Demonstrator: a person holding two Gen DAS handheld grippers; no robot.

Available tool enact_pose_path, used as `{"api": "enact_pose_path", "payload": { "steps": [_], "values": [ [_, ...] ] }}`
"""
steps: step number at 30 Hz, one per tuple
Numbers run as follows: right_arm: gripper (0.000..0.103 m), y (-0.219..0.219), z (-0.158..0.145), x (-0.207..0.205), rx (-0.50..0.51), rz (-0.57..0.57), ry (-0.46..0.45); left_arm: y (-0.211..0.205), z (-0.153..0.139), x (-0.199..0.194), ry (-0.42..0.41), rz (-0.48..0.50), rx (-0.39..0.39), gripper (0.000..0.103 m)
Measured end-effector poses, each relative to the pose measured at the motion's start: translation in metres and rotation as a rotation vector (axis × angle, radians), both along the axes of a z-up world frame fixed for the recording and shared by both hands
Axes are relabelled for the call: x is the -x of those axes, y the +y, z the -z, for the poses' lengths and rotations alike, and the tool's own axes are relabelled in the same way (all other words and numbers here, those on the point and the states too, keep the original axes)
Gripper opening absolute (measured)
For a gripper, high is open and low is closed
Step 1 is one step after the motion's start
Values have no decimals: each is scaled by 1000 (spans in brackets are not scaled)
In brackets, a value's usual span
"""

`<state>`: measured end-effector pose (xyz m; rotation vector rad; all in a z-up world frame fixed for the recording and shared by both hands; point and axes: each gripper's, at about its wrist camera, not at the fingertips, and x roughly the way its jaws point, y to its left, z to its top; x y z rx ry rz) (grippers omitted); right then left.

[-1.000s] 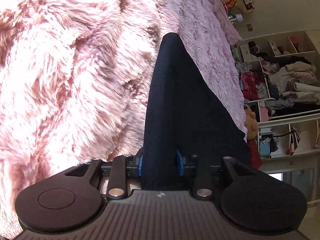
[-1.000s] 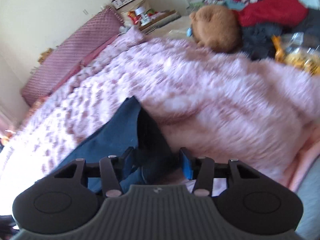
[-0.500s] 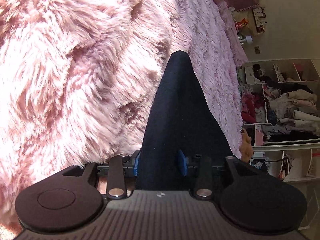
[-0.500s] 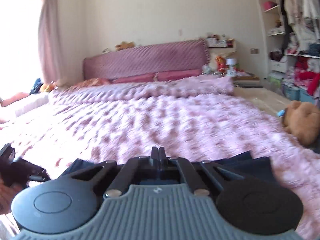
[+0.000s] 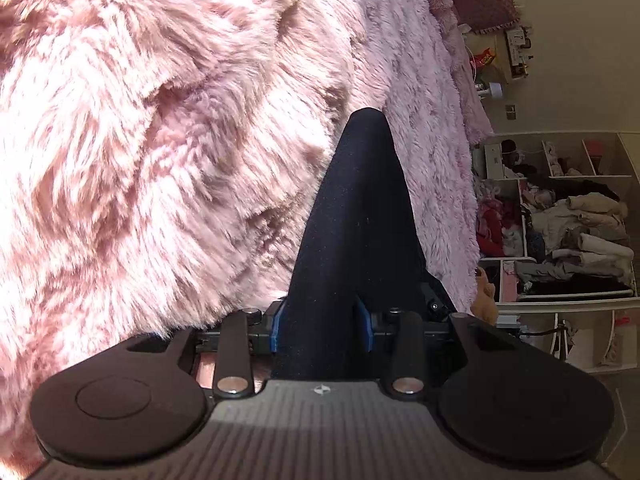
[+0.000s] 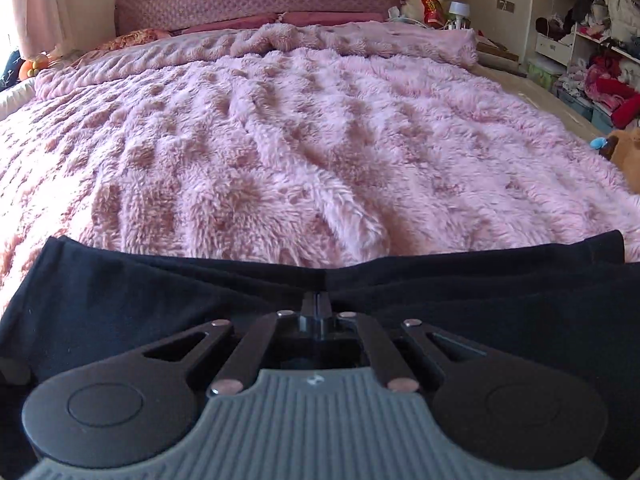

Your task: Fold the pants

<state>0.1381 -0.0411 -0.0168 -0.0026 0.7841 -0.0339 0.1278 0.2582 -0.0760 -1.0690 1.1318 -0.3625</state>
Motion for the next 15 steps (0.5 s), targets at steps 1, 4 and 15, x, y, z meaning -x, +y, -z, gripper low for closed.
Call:
{"api": "enact_pose_path", "payload": {
  "steps": [1, 4, 15],
  "values": [
    [0, 4, -3, 19, 41, -53, -15, 0, 1, 0, -3, 0, 1, 42],
    [0, 2, -3, 75, 44, -160, 24, 1, 5, -2, 25, -7, 16, 42],
    [0, 5, -19, 193, -60, -380, 69, -8, -13, -2, 11, -21, -79, 23]
  ]
}}
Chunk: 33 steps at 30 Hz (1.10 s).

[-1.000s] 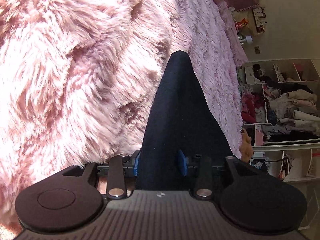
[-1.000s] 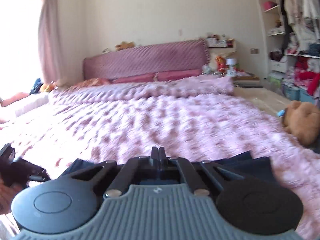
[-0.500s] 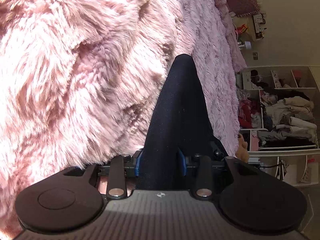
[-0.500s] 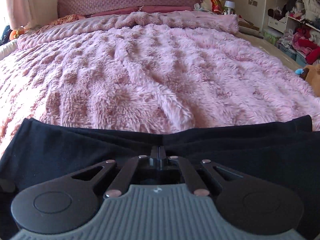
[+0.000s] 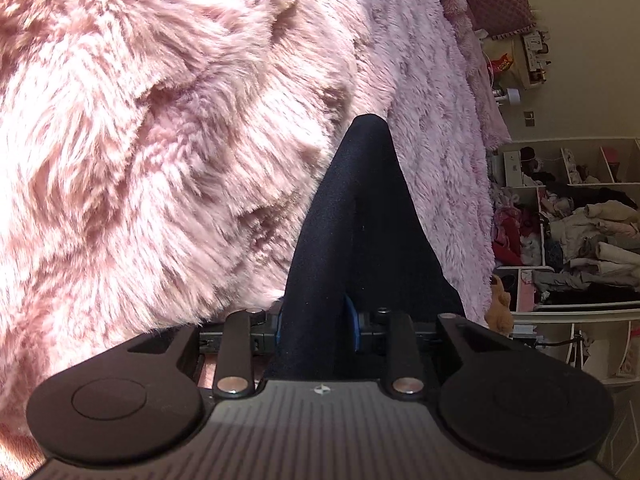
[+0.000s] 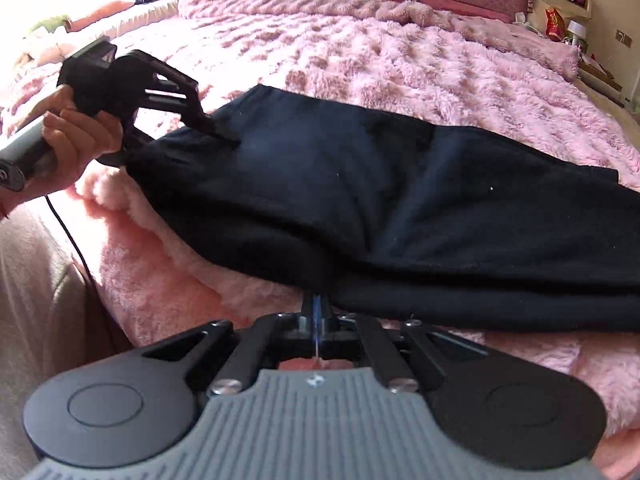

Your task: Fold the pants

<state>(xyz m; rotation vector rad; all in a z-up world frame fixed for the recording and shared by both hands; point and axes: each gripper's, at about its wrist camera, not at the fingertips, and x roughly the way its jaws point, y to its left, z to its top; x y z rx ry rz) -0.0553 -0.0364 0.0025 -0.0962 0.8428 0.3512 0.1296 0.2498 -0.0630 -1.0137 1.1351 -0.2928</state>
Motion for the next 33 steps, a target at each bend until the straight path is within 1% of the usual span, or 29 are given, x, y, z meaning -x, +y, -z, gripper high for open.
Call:
{"api": "enact_pose_path", "payload": {
  "steps": [1, 2, 4, 5, 6, 8, 9, 11, 13, 14, 16, 17, 18, 19, 20, 21, 22, 23, 24, 25, 26, 27, 28, 29, 30, 32, 33],
  "values": [
    [0, -5, -5, 5, -35, 7, -37, -4, -9, 2, -45, 22, -42, 16],
    [0, -9, -9, 7, -50, 23, -67, -11, -22, 4, -93, 53, -109, 15],
    [0, -20, -16, 0, -41, 78, -104, -25, -44, 11, -164, 83, -196, 13],
    [0, -28, -19, -6, -52, 109, -116, -31, -55, 15, -201, 89, -207, 12],
    [2, -37, -21, -14, -77, 141, -120, -38, -67, 18, -232, 94, -207, 12],
    [2, -49, -20, -34, -120, 195, -101, -53, -93, 23, -282, 101, -233, 12],
    [2, -50, -18, -48, -109, 204, -88, -61, -105, 25, -303, 104, -242, 12],
    [0, -43, -5, -75, -81, 141, -32, -77, -126, 28, -326, 100, -225, 12],
    [0, -44, 5, -93, -120, 129, 6, -94, -143, 33, -349, 108, -213, 11],
    [0, -48, 8, -98, -133, 157, 21, -103, -150, 36, -363, 116, -215, 11],
    [0, -66, 13, -101, -189, 256, 47, -123, -164, 42, -384, 140, -215, 11],
    [0, -80, 15, -100, -237, 295, 59, -131, -169, 43, -392, 148, -207, 11],
    [0, -94, 16, -97, -278, 327, 50, -138, -173, 43, -403, 155, -196, 11],
    [0, -104, 14, -95, -296, 348, 30, -145, -177, 44, -412, 162, -188, 11],
    [0, -119, 10, -90, -302, 366, -11, -154, -179, 46, -422, 167, -183, 11],
    [0, -130, 4, -86, -274, 380, -59, -163, -182, 46, -427, 173, -184, 11],
    [5, -145, -6, -81, -204, 405, -139, -172, -185, 47, -428, 181, -186, 11],
    [6, -157, -14, -76, -159, 425, -204, -180, -186, 47, -429, 191, -189, 11],
    [6, -174, -23, -70, -152, 443, -274, -189, -188, 47, -429, 200, -192, 11],
    [6, -189, -29, -68, -204, 458, -307, -197, -189, 46, -428, 207, -195, 11],
    [6, -199, -31, -68, -277, 469, -303, -204, -189, 45, -426, 210, -201, 11],
    [6, -206, -31, -74, -379, 459, -268, -209, -189, 45, -426, 211, -208, 11],
    [6, -204, -30, -83, -458, 426, -240, -214, -188, 45, -419, 208, -216, 11],
    [6, -197, -28, -88, -498, 391, -225, -216, -186, 44, -404, 200, -219, 11],
    [0, -181, -27, -100, -509, 338, -190, -215, -183, 44, -389, 186, -213, 11],
    [0, -152, -21, -121, -512, 269, -87, -208, -181, 43, -373, 151, -198, 11],
    [0, -138, -15, -132, -531, 235, -14, -205, -181, 42, -372, 142, -206, 11]
  ]
}}
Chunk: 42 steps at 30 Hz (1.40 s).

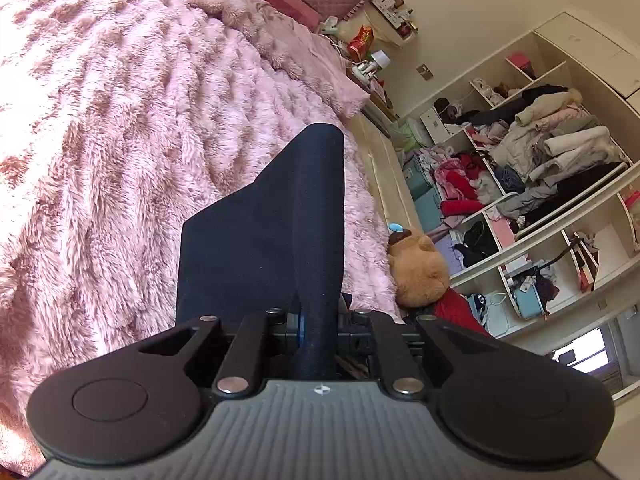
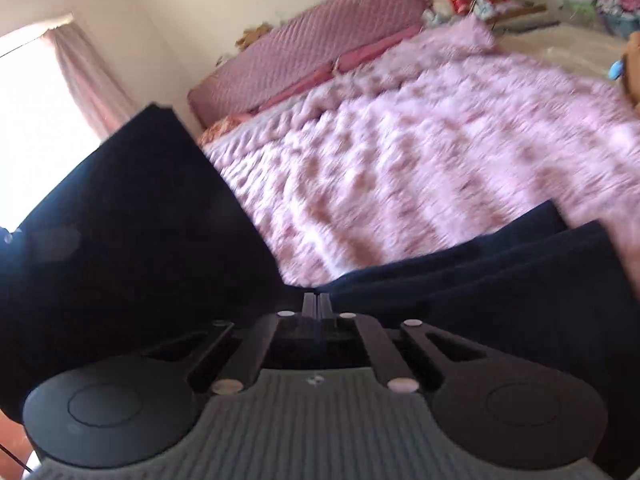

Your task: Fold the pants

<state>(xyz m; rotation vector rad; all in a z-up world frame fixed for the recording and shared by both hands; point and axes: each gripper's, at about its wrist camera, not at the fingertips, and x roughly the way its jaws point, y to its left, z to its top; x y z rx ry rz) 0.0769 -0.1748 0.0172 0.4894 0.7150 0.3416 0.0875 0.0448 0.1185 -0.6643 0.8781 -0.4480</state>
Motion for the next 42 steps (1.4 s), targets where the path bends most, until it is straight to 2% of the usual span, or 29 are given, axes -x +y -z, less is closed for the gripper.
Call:
{"api": "enact_pose_path", "payload": {
  "steps": [2, 4, 6, 8, 10, 12, 15, 18, 20, 23, 28, 29, 30, 31, 33, 34, 35, 36, 37, 39, 42],
  "values": [
    [0, 19, 12, -17, -12, -71, 75, 3, -4, 2, -7, -18, -24, 11],
    [0, 29, 25, -32, 41, -59, 130, 3, -8, 6, -11, -38, -42, 11],
    [0, 16, 33, -38, 68, 56, 137, -1, -9, 8, -11, -39, -47, 11],
    [0, -20, 32, -31, 2, 200, 122, -11, -10, 9, -13, -19, -55, 11],
    [0, -63, 16, -15, 18, 361, 49, -28, -9, 6, -15, 15, -78, 11],
    [0, -105, 1, -3, -9, 442, -40, -52, -3, 2, -20, 45, -102, 11],
    [0, -160, -11, 20, -109, 544, -123, -85, 15, -9, 25, 84, -112, 11],
    [0, -192, -11, 37, -116, 623, -160, -123, 37, -19, 70, 118, -175, 11],
    [0, -205, -4, 39, -146, 642, -124, -143, 50, -23, 108, 121, -197, 11],
    [0, -221, 10, 42, -246, 635, -81, -171, 62, -21, 109, 123, -274, 11],
    [0, -209, 15, 35, -172, 598, -59, -206, 59, -10, 87, 92, -416, 13],
    [0, -207, 16, 33, -176, 586, -56, -213, 56, -8, 78, 83, -434, 18],
    [0, -204, 18, 31, -178, 574, -54, -218, 54, -6, 63, 84, -428, 24],
    [0, -201, 20, 27, -174, 558, -55, -223, 51, -4, 32, 119, -384, 35],
    [0, -198, 21, 26, -165, 542, -61, -230, 45, 2, -40, 292, -192, 42],
    [0, -198, 22, 25, -164, 537, -66, -229, 42, 6, -44, 351, -108, 36],
    [0, -201, 22, 28, -184, 540, -74, -227, 39, 9, -34, 371, -71, 37],
    [0, -203, 22, 31, -212, 542, -90, -219, 33, 13, -51, 373, -40, 42],
    [0, -205, 22, 33, -218, 542, -106, -208, 28, 17, -72, 354, -18, 53],
    [0, -204, 18, 37, -208, 538, -122, -177, 18, 18, -90, 294, -15, 55],
    [2, -199, 13, 37, -239, 473, -144, -118, 1, 18, -109, 177, -52, 62]
  ]
}}
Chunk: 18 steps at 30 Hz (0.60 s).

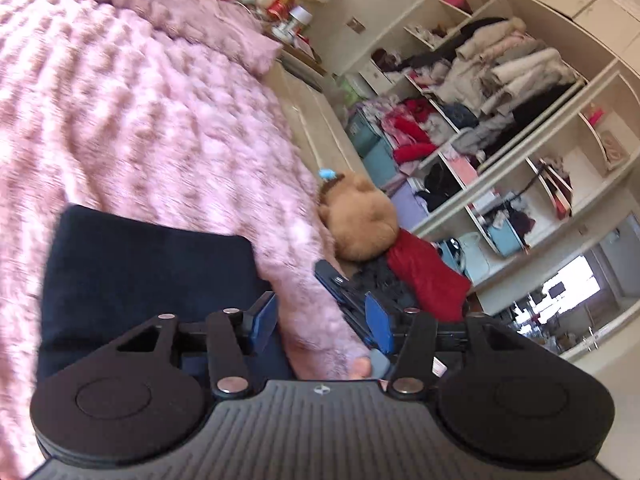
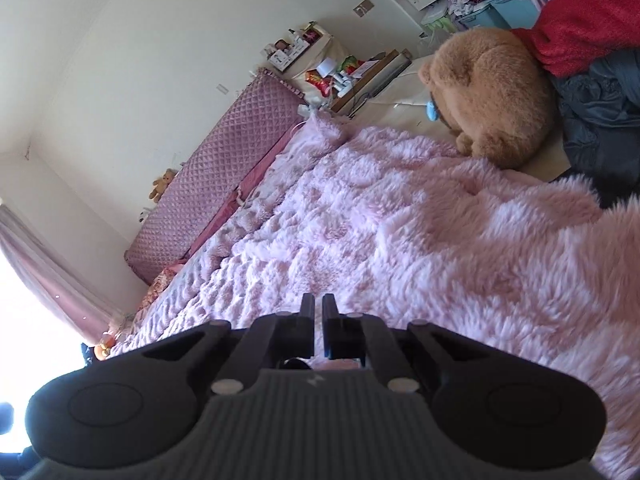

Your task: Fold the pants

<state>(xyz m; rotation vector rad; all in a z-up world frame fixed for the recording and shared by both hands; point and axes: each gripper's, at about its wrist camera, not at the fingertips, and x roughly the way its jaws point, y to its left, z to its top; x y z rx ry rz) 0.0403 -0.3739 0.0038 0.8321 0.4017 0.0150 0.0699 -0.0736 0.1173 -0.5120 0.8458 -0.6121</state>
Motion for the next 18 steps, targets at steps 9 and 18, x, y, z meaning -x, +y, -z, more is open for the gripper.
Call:
{"api": "enact_pose_path", "payload": {
  "steps": [9, 18],
  "values": [
    [42, 70, -22, -6, 182, -273, 169, 128, 63, 6, 142, -172, -158, 63],
    [43, 55, 5, 51, 33, -351, 246, 114, 145, -1, 315, 93, 17, 64]
  ]
}}
